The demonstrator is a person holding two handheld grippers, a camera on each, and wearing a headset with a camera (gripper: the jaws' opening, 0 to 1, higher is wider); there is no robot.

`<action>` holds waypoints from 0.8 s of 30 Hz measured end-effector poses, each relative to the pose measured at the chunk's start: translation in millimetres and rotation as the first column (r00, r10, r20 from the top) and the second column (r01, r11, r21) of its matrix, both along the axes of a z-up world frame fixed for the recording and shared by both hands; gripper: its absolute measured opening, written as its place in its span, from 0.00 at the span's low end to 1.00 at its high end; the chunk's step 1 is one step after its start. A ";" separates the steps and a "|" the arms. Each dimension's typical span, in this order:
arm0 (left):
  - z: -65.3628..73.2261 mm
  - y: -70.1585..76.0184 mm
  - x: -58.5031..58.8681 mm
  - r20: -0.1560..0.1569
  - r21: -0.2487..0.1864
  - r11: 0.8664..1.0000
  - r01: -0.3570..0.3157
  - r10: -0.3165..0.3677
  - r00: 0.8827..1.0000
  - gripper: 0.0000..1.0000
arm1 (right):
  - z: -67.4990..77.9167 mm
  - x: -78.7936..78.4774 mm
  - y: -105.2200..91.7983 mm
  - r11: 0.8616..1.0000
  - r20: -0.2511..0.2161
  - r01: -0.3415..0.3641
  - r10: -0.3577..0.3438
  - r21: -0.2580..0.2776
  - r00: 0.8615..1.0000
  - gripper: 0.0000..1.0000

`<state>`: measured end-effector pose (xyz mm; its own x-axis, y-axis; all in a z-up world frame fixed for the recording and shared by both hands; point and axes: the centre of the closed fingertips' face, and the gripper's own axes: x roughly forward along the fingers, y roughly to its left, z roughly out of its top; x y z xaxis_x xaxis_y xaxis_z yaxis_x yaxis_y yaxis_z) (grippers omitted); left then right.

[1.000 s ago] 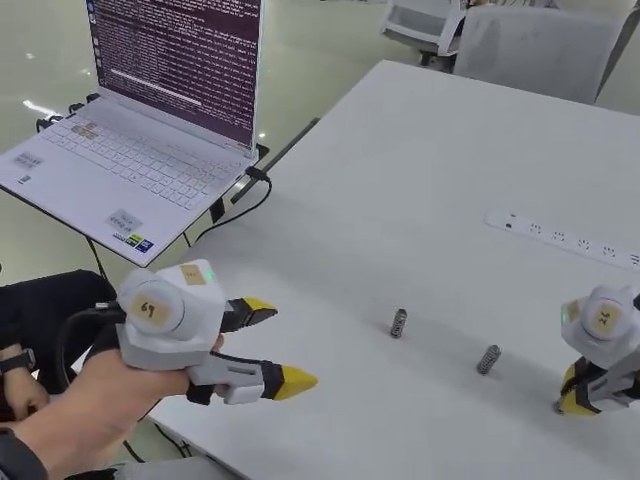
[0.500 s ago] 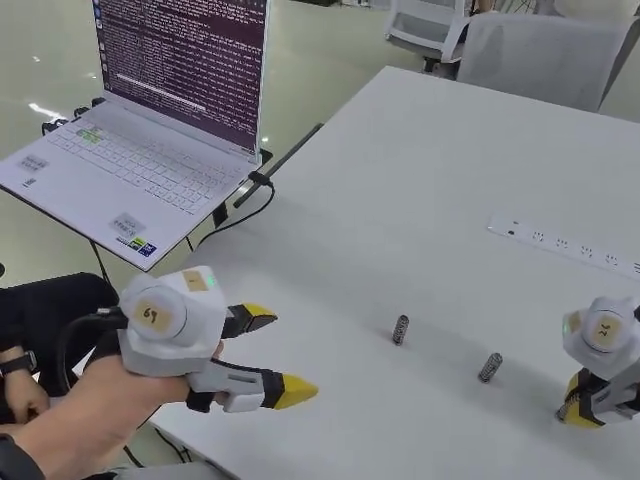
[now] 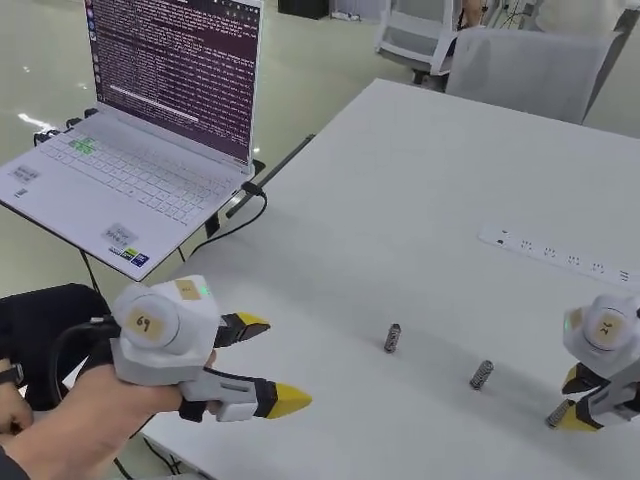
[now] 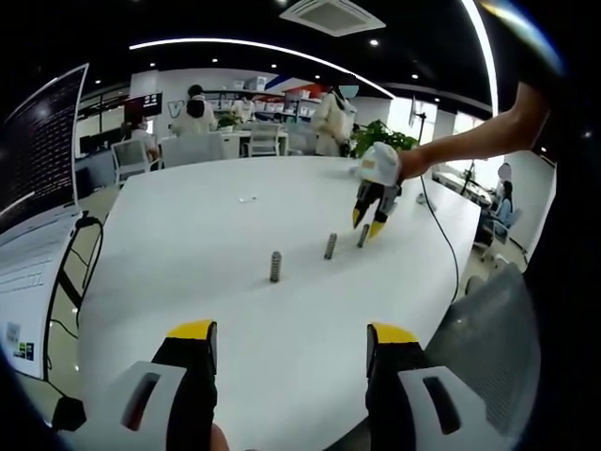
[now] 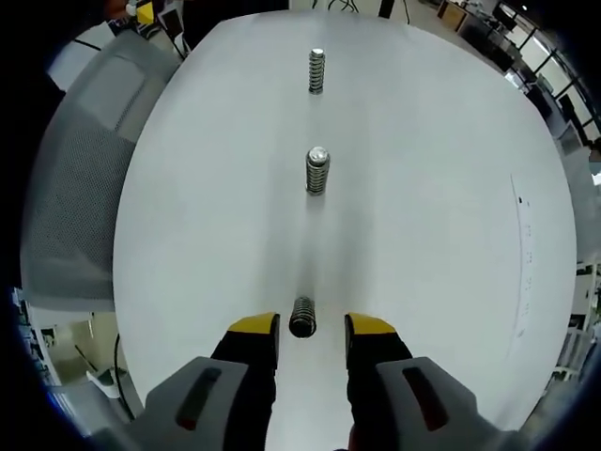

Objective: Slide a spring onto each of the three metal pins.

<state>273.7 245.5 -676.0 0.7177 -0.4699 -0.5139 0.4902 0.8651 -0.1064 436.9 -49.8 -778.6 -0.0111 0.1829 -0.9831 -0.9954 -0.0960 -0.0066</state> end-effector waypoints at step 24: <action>-2.4 -2.5 0.2 -0.004 -0.020 1.000 0.021 -0.021 1.000 0.62 | 22.2 -24.0 -12.5 0.969 -0.009 0.193 -0.194 0.151 0.981 0.32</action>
